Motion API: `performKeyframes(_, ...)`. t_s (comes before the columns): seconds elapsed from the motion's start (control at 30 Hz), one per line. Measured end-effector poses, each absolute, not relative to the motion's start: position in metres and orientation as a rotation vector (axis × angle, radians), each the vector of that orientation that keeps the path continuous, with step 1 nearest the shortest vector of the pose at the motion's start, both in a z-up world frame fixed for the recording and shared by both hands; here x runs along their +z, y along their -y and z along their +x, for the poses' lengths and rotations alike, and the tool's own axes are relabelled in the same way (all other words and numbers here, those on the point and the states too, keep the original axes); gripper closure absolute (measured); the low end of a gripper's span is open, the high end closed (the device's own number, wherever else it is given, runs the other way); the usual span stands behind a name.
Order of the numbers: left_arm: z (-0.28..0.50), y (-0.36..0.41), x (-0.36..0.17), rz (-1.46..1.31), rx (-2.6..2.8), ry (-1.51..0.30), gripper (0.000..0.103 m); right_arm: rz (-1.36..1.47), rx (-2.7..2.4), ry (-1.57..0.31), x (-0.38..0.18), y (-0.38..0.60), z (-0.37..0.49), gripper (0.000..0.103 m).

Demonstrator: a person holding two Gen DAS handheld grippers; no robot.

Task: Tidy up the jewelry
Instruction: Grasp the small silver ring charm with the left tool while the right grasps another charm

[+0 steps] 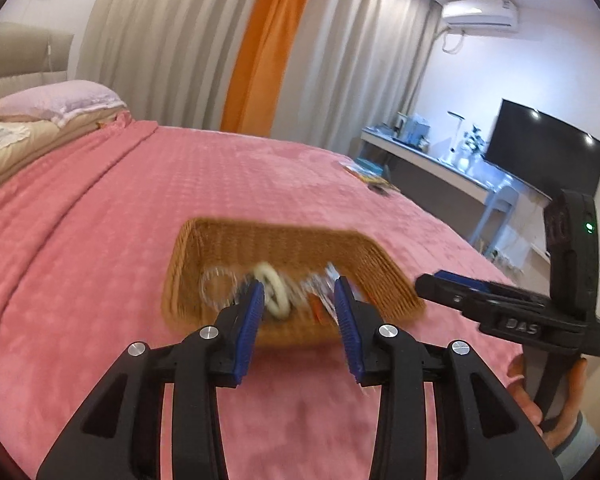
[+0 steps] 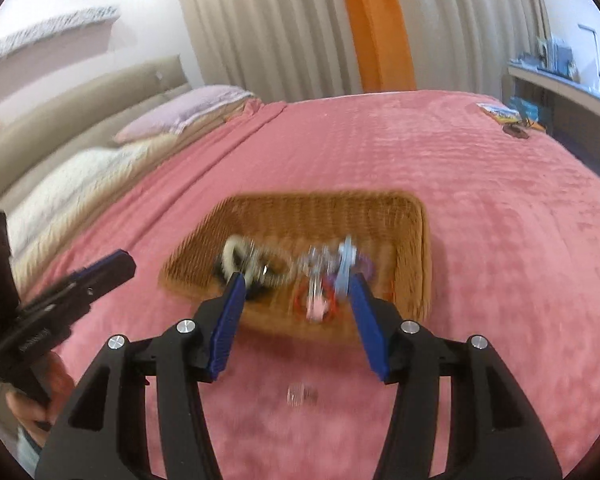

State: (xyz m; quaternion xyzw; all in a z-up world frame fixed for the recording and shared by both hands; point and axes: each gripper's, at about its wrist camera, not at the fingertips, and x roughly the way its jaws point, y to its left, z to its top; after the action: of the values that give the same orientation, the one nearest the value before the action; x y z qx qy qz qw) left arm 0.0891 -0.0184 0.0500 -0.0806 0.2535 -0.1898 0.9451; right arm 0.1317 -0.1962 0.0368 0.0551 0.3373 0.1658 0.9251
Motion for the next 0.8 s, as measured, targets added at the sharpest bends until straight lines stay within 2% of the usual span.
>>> performKeyframes(0.27,0.021,0.031,-0.004,-0.111,-0.421,-0.647,0.068,0.06,0.316,-0.765,-0.002,0.184,0.097,0.053)
performKeyframes(0.47,0.012,0.028,-0.031,-0.155,-0.485,-0.711,0.068,0.089,0.282,-0.818,-0.042,0.191,0.102,0.061)
performKeyframes(0.6,0.013,0.037,-0.041,-0.142,-0.57,-0.772,0.063,0.123,0.279,-0.84,-0.049,0.196,0.108,0.061)
performKeyframes(0.8,0.009,0.065,-0.054,-0.007,-0.55,-0.828,0.063,0.115,0.264,-0.879,-0.059,0.194,0.113,0.061)
